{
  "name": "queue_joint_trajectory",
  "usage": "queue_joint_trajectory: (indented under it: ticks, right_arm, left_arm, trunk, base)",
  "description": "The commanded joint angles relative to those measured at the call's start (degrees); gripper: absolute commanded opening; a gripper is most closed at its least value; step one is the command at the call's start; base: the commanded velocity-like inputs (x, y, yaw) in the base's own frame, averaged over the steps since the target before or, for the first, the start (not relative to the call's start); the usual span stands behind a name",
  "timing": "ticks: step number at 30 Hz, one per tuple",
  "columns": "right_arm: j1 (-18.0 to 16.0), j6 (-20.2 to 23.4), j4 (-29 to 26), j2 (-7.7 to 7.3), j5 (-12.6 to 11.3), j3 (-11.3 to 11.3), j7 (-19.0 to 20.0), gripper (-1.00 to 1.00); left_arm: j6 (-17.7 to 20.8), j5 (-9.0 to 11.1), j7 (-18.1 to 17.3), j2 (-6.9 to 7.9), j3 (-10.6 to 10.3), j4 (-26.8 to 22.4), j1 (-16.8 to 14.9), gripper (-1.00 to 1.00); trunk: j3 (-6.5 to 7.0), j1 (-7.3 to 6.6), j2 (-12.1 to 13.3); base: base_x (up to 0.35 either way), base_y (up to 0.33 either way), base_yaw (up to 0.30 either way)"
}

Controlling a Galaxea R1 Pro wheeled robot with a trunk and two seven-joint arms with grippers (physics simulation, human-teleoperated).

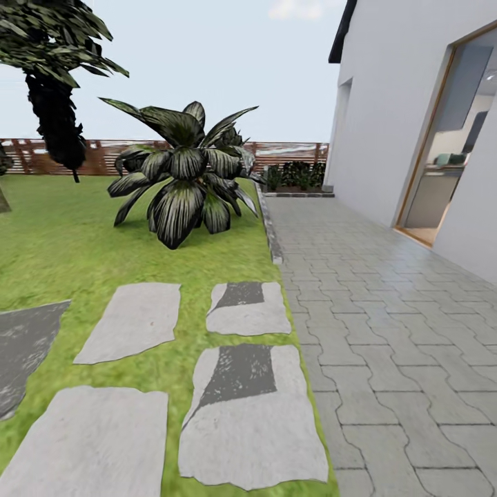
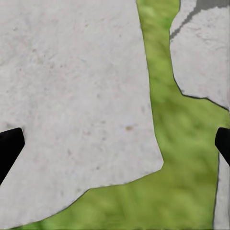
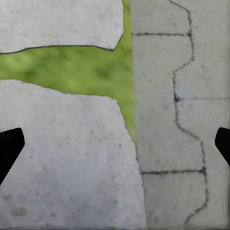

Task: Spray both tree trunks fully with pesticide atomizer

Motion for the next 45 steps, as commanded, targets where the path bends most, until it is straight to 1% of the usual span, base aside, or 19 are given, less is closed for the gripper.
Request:
queue_joint_trajectory:
  ticks: [1, 5, 17, 42, 45]
  right_arm:
    - [0.0, -0.2, 0.0, 0.00, 0.0, -0.1, 0.0, 1.00]
    - [0.0, -0.2, 0.0, 0.03, 0.0, -0.1, 0.0, 1.00]
    - [0.0, -0.2, 0.0, 0.03, 0.0, 0.0, 0.0, 1.00]
    - [0.0, -0.1, 0.1, 0.06, 0.0, 0.0, 0.0, 1.00]
    - [0.0, -0.1, 0.1, 0.05, 0.0, 0.0, 0.0, 1.00]
  left_arm:
    - [-0.2, 0.3, 0.0, 0.03, -0.1, 0.1, 0.0, 1.00]
    - [-0.2, 0.3, 0.0, 0.06, -0.1, 0.1, 0.0, 1.00]
    - [-0.2, 0.3, 0.1, 0.09, -0.1, 0.1, 0.0, 1.00]
    - [-0.2, 0.3, 0.1, 0.09, 0.0, 0.1, 0.0, 1.00]
    - [-0.2, 0.3, 0.1, 0.09, 0.0, 0.1, 0.0, 1.00]
  trunk:
    - [-0.05, -0.04, 0.0]
    - [-0.05, -0.04, 0.0]
    - [-0.05, -0.04, 0.0]
    - [-0.05, -0.04, 0.0]
    - [-0.05, -0.04, 0.0]
  base:
    - [-0.264, -0.165, 0.271]
    - [-0.258, -0.126, 0.275]
    - [-0.209, -0.009, 0.277]
    - [-0.011, 0.000, 0.277]
    - [-0.139, 0.000, 0.277]
